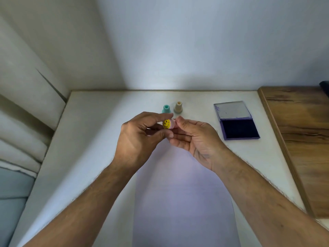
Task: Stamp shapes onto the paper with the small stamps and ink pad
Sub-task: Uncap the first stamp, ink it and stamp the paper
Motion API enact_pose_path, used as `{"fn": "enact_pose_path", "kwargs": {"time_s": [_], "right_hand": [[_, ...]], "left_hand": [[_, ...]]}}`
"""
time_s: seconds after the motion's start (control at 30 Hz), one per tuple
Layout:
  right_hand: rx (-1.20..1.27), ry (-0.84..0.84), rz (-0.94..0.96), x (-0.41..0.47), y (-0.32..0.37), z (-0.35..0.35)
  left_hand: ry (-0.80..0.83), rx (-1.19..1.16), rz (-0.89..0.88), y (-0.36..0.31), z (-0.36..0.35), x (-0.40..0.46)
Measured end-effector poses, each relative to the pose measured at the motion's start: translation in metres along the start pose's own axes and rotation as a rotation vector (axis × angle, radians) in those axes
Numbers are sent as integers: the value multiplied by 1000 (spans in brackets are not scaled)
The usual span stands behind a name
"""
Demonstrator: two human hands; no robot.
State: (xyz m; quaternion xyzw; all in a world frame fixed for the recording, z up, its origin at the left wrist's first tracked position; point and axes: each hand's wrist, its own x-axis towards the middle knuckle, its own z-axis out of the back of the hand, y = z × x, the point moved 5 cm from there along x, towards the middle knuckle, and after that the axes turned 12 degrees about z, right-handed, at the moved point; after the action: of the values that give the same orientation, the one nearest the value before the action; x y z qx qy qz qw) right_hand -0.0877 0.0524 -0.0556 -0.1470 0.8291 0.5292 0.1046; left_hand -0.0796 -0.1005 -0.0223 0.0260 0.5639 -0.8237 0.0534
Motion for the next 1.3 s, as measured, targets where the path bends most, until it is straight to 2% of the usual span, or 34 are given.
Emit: {"fn": "enact_pose_path", "kwargs": {"time_s": [0.1, 0.27, 0.5, 0.83, 1.17, 1.3], "right_hand": [[-5, 1, 5, 0, 0, -2], [-8, -48, 54, -1, 2, -1], [41, -115, 77, 0, 3, 5], [4, -137, 86, 2, 0, 7], [9, -118, 78, 0, -2, 4], [43, -108, 69, 0, -4, 2]], "left_hand": [[-24, 37, 10, 1, 4, 1], [-25, -63, 138, 8, 8, 5], [-150, -91, 201, 20, 25, 16], [-221, 249, 276, 52, 34, 27], [-215, 476, 116, 60, 29, 31], [-227, 526, 113, 63, 29, 33]]}}
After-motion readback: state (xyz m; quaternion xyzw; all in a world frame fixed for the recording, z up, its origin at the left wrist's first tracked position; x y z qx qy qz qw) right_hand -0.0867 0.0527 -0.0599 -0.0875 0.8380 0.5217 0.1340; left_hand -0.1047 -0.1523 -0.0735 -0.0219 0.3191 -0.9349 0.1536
